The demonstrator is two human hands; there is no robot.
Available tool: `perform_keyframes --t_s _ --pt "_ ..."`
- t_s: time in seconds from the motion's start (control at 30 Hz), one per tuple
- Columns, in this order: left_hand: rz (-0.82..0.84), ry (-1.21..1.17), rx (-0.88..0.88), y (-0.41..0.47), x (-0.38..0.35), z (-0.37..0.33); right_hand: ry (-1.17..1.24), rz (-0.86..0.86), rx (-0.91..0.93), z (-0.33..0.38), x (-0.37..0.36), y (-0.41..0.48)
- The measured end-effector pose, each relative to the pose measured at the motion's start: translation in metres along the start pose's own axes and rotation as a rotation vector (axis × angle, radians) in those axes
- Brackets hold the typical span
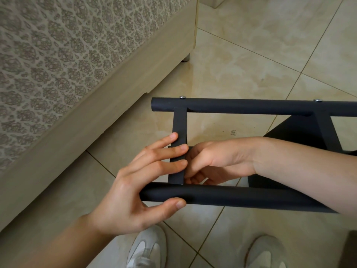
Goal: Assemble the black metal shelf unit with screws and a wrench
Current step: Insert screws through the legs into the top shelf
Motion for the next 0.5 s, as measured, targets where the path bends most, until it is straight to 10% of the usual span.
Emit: perform_keyframes --t_s 0.5 --pt "0.006 0.006 -0.013 0.0001 -0.0007 0.0008 -0.028 -0.048 0.029 0.0005 0.0005 0.0006"
Point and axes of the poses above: each hand's wrist, its own y-axis towards the middle knuckle, its own x-axis out of the back of the hand, z = x × y, the point moved 5 cm from there along y, towards the middle knuckle, and after that the axes turned 5 degrees about -z, right-handed, at the moved point
